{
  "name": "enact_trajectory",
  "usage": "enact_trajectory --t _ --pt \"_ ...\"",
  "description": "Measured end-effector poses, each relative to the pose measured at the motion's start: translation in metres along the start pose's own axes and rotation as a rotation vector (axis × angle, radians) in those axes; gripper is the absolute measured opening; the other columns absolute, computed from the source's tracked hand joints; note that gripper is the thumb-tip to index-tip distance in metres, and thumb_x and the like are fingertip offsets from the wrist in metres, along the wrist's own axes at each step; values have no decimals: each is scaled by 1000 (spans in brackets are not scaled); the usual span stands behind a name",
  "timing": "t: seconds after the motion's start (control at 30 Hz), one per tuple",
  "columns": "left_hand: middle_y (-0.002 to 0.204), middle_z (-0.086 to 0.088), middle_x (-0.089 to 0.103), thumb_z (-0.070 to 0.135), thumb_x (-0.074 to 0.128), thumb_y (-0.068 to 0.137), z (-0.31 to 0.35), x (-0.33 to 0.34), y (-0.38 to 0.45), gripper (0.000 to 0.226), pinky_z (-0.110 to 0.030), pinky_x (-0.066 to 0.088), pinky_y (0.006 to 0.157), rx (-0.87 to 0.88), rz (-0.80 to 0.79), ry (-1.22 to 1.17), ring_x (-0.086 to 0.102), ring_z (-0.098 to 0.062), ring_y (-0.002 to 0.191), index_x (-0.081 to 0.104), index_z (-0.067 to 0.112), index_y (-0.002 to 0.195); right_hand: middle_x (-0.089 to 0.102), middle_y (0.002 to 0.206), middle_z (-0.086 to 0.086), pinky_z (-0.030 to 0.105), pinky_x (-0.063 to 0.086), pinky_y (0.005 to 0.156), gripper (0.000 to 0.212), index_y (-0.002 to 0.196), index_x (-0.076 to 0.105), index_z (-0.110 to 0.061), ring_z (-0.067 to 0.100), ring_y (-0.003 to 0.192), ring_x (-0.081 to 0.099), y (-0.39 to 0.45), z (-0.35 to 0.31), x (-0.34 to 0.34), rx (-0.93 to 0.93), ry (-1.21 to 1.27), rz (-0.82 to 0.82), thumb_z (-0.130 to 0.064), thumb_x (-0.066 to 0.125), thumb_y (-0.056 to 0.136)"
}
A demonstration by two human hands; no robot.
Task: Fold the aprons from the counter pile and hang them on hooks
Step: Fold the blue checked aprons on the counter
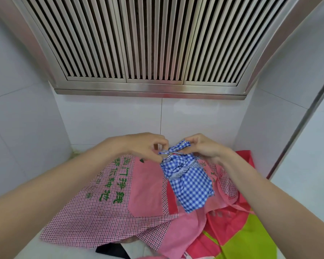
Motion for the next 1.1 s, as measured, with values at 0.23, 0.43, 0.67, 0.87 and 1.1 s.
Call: enact_trajectory --t 0.23,0.43,0.67,0.87,1.1 --pt "94 7 60 24 68 83 1 -8 17 15 -16 40 68 22 261 185 50 0 72 58 15 91 73 78 5 22 56 69 15 88 69 -3 14 71 69 -1 -3 -16 -20 165 69 7 58 83" --pt "67 7 56 22 67 79 -4 2 29 25 -31 45 65 -124 411 184 54 -17 69 47 23 63 72 76 8 34 55 78 17 83 71 -5 20 72 67 9 13 -13 48 210 303 7 60 82" --pt "63 2 56 17 68 76 20 35 40 28 -22 38 56 -171 600 -406 46 -5 53 49 20 58 67 59 9 26 52 53 9 76 69 0 18 52 63 14 17 -7 140 225 491 8 65 78" --pt "63 8 59 32 64 84 2 50 21 23 -25 43 58 -152 712 -210 52 -2 54 55 19 67 68 78 13 32 56 63 13 86 66 6 21 63 65 11 7 -11 158 466 513 6 70 75" --pt "76 3 64 44 53 91 -9 35 23 39 -36 50 71 -247 667 -534 61 -13 71 61 7 80 71 67 8 28 57 56 6 80 66 0 19 60 69 18 -12 -8 -44 588 559 6 65 80"
Point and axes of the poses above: each hand's wrist, its own y-axis towards the middle knuckle, its own x-axis out of the palm, z = x × y, the point moved 2 cm from there along y, towards the middle knuckle
